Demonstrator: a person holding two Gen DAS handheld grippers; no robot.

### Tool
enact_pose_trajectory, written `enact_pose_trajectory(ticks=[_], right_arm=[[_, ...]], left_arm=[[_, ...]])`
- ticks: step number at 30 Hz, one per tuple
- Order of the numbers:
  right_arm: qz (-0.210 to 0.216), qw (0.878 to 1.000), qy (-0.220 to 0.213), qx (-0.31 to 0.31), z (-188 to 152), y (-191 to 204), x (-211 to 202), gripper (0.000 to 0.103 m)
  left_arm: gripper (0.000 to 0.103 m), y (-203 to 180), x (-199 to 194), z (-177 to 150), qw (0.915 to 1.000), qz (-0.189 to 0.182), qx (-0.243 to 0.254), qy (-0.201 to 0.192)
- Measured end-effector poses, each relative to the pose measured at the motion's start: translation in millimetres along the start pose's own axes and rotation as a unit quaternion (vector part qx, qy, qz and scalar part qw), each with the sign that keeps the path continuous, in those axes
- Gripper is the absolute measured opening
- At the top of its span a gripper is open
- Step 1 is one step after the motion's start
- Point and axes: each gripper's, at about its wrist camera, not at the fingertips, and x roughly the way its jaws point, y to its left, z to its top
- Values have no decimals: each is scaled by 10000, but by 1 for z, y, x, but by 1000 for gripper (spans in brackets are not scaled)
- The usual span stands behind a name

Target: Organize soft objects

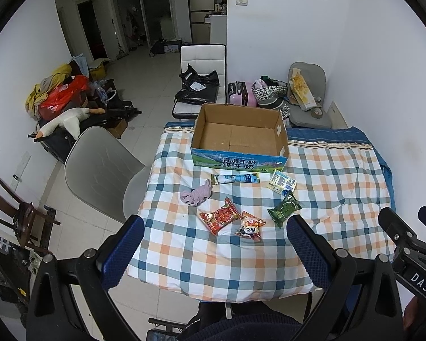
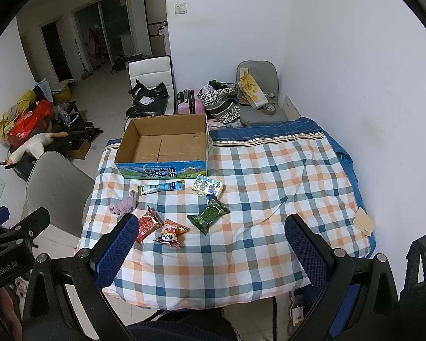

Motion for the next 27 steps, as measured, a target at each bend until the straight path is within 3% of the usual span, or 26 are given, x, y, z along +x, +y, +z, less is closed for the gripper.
enact_pose_trajectory(ticks=[27], right_arm=[[39, 10000, -4, 1, -3, -5, 0, 103]], left_arm=[[103, -7, -4, 3, 9999, 43, -27, -107]])
